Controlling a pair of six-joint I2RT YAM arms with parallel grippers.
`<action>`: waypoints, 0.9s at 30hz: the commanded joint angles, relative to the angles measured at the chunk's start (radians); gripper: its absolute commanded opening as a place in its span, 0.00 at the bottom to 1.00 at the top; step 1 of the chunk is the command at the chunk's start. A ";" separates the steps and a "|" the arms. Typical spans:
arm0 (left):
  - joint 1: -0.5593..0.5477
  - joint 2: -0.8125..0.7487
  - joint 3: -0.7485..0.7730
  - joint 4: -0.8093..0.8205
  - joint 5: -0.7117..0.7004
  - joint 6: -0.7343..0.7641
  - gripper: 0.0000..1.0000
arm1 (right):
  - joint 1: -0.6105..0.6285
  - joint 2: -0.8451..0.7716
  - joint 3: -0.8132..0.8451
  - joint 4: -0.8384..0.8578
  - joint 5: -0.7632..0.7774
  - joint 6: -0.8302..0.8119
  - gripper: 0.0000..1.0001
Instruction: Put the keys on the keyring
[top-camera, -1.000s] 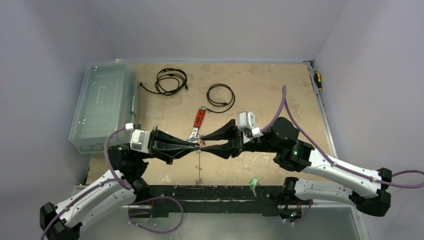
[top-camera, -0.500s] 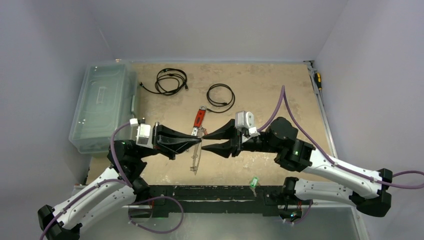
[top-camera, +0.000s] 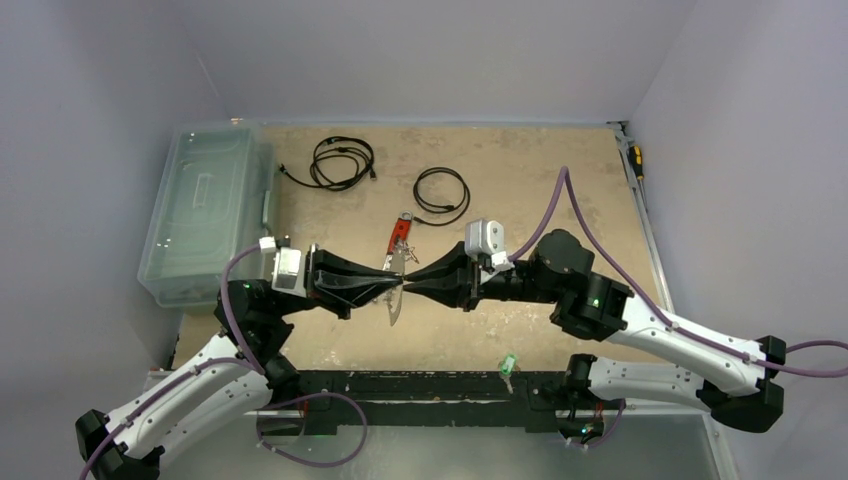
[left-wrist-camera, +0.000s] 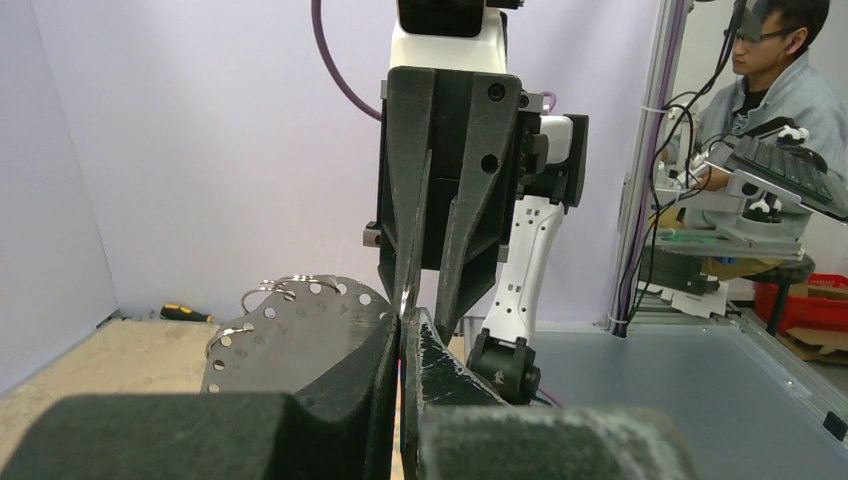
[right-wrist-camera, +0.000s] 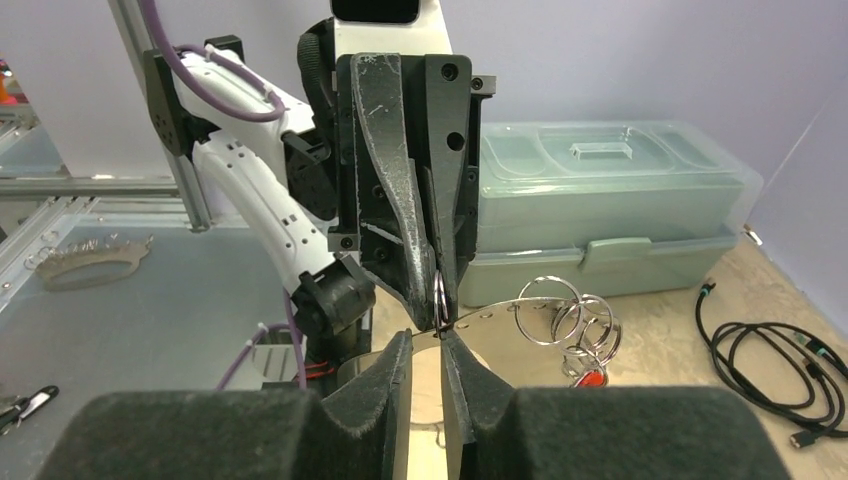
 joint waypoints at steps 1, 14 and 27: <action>-0.008 0.038 0.008 -0.046 0.019 -0.006 0.00 | 0.025 0.014 0.051 0.034 -0.004 -0.018 0.20; -0.021 0.051 0.036 -0.092 0.068 0.003 0.00 | 0.025 -0.024 0.072 -0.056 0.040 -0.035 0.25; -0.022 0.042 0.045 -0.101 0.094 0.005 0.00 | 0.025 -0.048 0.065 -0.075 0.060 -0.039 0.22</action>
